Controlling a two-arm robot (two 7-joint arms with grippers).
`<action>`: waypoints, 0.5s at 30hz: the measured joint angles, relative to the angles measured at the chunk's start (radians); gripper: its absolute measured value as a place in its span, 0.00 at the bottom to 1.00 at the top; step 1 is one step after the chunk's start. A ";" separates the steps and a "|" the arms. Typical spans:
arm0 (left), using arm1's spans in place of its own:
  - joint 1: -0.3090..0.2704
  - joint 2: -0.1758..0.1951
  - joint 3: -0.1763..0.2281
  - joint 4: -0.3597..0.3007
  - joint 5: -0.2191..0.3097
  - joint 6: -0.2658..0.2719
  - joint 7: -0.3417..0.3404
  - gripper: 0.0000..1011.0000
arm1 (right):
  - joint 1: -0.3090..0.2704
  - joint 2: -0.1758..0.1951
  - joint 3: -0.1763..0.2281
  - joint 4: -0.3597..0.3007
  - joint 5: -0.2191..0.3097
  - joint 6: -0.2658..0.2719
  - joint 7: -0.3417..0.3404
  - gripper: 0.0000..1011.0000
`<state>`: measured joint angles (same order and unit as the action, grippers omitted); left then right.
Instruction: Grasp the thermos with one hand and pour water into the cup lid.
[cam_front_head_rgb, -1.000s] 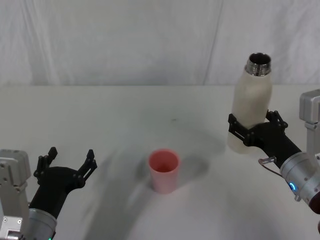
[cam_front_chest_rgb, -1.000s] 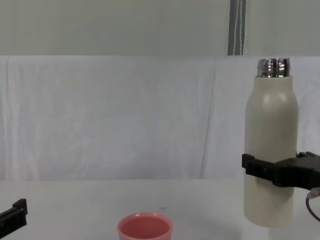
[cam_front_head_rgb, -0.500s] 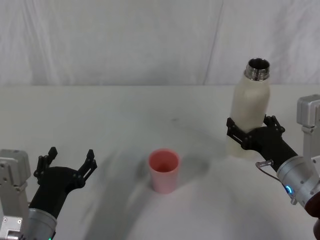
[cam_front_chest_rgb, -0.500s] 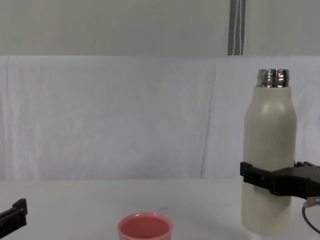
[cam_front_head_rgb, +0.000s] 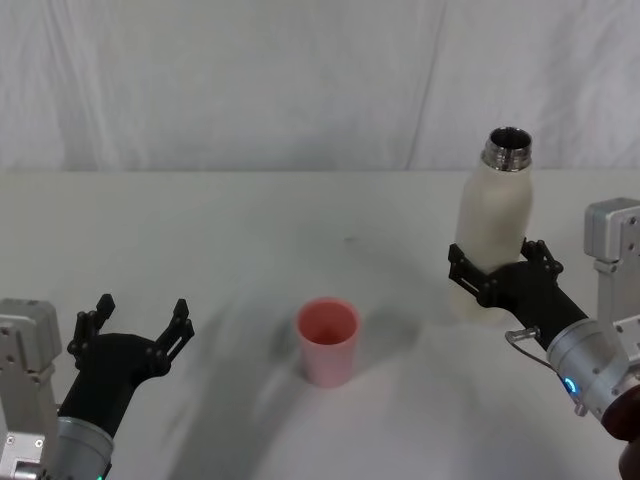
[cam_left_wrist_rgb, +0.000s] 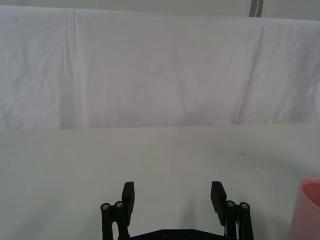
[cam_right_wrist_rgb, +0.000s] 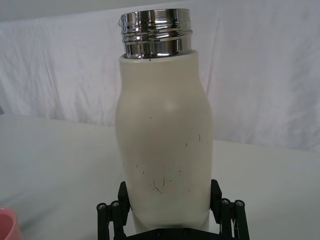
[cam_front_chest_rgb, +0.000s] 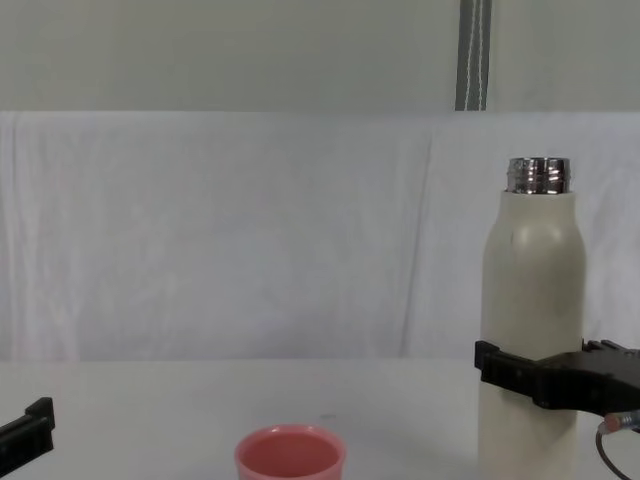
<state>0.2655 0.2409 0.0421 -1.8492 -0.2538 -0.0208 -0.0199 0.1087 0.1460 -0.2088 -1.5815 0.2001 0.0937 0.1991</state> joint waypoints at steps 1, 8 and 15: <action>0.000 0.000 0.000 0.000 0.000 0.000 0.000 0.99 | 0.000 0.000 -0.001 0.001 0.001 -0.001 -0.001 0.95; 0.000 0.000 0.000 0.000 0.000 0.000 0.000 0.99 | 0.003 -0.002 -0.007 0.011 0.005 -0.006 -0.006 0.95; 0.000 0.000 0.000 0.000 0.000 0.000 0.000 0.99 | 0.015 -0.007 -0.015 0.038 0.007 -0.017 -0.009 0.95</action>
<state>0.2655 0.2409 0.0421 -1.8492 -0.2538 -0.0208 -0.0199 0.1235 0.1390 -0.2240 -1.5436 0.2071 0.0764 0.1906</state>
